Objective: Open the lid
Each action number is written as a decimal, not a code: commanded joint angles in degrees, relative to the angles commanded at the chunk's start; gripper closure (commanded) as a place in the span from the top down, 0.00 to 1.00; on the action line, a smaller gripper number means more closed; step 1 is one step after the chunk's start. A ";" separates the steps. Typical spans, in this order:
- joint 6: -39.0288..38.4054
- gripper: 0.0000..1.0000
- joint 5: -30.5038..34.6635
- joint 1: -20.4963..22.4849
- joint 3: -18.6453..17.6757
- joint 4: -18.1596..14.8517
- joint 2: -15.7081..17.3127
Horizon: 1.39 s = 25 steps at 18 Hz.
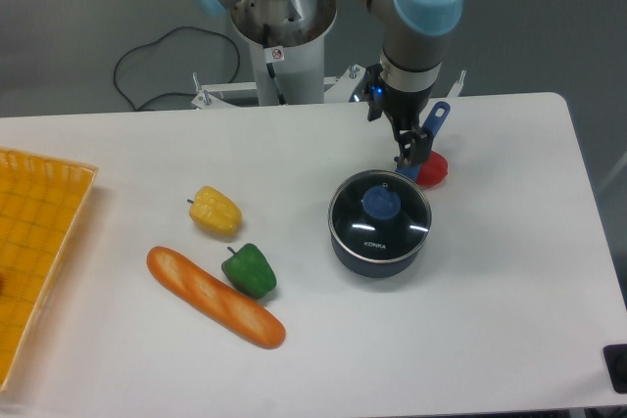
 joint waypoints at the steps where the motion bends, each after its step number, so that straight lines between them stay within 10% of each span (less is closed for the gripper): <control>1: 0.09 1.00 0.00 0.00 0.00 0.09 0.00; 25: -16.33 1.00 0.00 0.26 -3.16 2.90 0.26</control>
